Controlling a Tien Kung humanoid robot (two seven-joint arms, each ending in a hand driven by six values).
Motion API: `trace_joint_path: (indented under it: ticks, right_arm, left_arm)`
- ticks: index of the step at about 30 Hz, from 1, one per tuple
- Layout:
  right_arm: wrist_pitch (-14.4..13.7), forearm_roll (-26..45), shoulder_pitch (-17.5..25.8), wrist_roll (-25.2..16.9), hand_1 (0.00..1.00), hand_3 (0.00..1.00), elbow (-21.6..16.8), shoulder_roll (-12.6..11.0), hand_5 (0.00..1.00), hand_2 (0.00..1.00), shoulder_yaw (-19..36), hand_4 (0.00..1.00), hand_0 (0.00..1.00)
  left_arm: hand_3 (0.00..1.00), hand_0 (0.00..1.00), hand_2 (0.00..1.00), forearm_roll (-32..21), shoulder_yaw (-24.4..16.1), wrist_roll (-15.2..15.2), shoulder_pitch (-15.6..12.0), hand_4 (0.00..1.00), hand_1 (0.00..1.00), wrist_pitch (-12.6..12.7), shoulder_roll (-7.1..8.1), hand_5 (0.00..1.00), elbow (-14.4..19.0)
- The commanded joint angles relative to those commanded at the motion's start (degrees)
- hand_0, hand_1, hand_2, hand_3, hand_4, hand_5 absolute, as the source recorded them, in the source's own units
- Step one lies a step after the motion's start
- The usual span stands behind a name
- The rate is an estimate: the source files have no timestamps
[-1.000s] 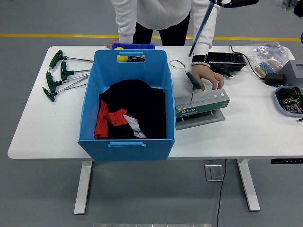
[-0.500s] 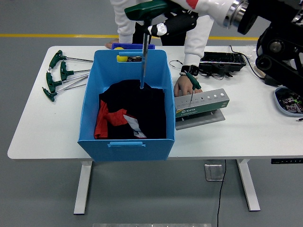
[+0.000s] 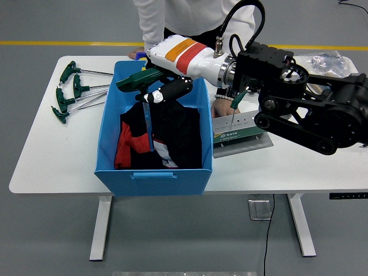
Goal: Lift tool from toolbox,place it in box,lift tool from toolbox,place it in box
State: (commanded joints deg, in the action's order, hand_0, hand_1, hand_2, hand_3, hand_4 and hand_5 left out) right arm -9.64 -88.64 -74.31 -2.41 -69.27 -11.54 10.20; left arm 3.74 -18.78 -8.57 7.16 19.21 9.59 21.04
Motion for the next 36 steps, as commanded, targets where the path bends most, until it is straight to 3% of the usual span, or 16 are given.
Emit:
trace_joint_path:
  ticks: [1, 2, 7, 8, 13, 14, 16, 19, 20, 25, 26, 31, 32, 36]
  right_arm:
    - [-0.47, 0.23, -0.01, 0.08, 0.002, 0.035, 0.80, 0.66, 0.688, 0.011, -0.97, 0.779, 0.002]
    - [-0.59, 0.25, -0.02, 0.22, 0.002, 0.109, 1.50, 1.22, 0.681, 0.094, -1.83, 0.796, 0.016]
    - [1.27, -0.11, 0.04, 1.10, 0.002, 0.109, 3.93, 3.25, 0.681, 0.094, -5.24, 0.796, 0.016]
    - [2.34, -0.47, 0.03, 1.52, 0.047, 0.190, 4.43, 3.71, 0.673, 0.153, -5.93, 0.815, 0.050]
    - [8.22, -2.91, -0.55, 3.28, 0.047, 0.190, 7.06, 5.81, 0.673, 0.153, -8.86, 0.815, 0.050]
    - [8.95, -2.99, -0.66, 3.44, 0.209, 0.370, 7.47, 6.18, 0.664, 0.324, -9.14, 0.834, 0.128]
    - [9.67, -3.10, -0.95, 3.62, 0.209, 0.370, 8.16, 7.03, 0.664, 0.324, -9.32, 0.834, 0.128]
    - [9.87, -2.73, -1.45, 3.67, 0.209, 0.370, 8.81, 7.94, 0.664, 0.324, -9.03, 0.834, 0.128]
    - [9.90, -2.63, -1.67, 3.62, 0.467, 0.502, 9.12, 8.27, 0.661, 0.547, -8.83, 0.845, 0.299]
    - [9.18, -2.94, -2.32, 3.24, 0.467, 0.502, 10.75, 9.29, 0.661, 0.547, -7.63, 0.845, 0.299]
    - [9.01, -2.58, -2.32, 3.13, 0.615, 0.594, 11.11, 9.38, 0.649, 0.706, -7.35, 0.854, 0.493]
    - [8.73, -2.22, -1.76, 2.56, 0.615, 0.594, 11.05, 8.52, 0.649, 0.706, -5.89, 0.854, 0.493]
    - [8.73, -2.40, -1.46, 2.26, 0.699, 0.749, 10.83, 8.06, 0.653, 0.786, -5.12, 0.893, 0.655]
    - [6.67, -1.14, 0.23, 1.30, 0.699, 0.749, 9.40, 5.40, 0.653, 0.786, -0.31, 0.893, 0.655]
  left_arm:
    - [0.810, 0.808, 0.810, 0.11, -0.05, -0.04, 0.01, 0.638, 0.786, 0.01, 0.02, 0.998, 0.01]
    - [0.811, 0.808, 0.807, 0.18, -0.10, -0.06, 0.02, 0.637, 0.786, 0.02, 0.04, 0.998, 0.02]
    - [0.811, 0.808, 0.807, 0.41, -0.22, -0.11, 0.03, 0.637, 0.786, 0.06, 0.15, 0.998, 0.07]
    - [0.811, 0.808, 0.808, 0.53, -0.27, -0.16, 0.04, 0.637, 0.786, 0.06, 0.18, 0.998, 0.09]
    - [0.811, 0.808, 0.808, 0.19, -0.02, -0.02, 0.08, 0.637, 0.786, 0.21, 0.39, 0.998, 0.26]
    - [0.811, 0.806, 0.808, -0.04, 0.10, 0.05, 0.10, 0.637, 0.785, 0.27, 0.42, 0.998, 0.32]
    - [0.811, 0.806, 0.808, -0.62, 0.45, 0.29, 0.17, 0.637, 0.785, 0.39, 0.50, 0.998, 0.46]
    - [0.811, 0.806, 0.808, -1.33, 0.86, 0.56, 0.22, 0.637, 0.785, 0.47, 0.64, 0.998, 0.62]
    - [0.811, 0.806, 0.807, -1.45, 0.93, 0.62, 0.26, 0.639, 0.784, 0.50, 0.67, 0.998, 0.66]
    - [0.811, 0.806, 0.807, -2.14, 1.34, 0.95, 0.41, 0.639, 0.784, 0.55, 0.80, 0.998, 0.74]
    - [0.813, 0.805, 0.807, -2.28, 1.43, 1.01, 0.42, 0.641, 0.784, 0.58, 0.81, 0.998, 0.75]
    - [0.813, 0.805, 0.807, -2.77, 1.76, 1.23, 0.47, 0.641, 0.784, 0.62, 0.83, 0.998, 0.81]
    - [0.813, 0.805, 0.805, -2.94, 1.87, 1.31, 0.47, 0.642, 0.783, 0.61, 0.83, 0.998, 0.81]
    - [0.813, 0.805, 0.805, -3.49, 2.16, 1.57, 0.36, 0.642, 0.783, 0.57, 0.81, 0.998, 0.78]
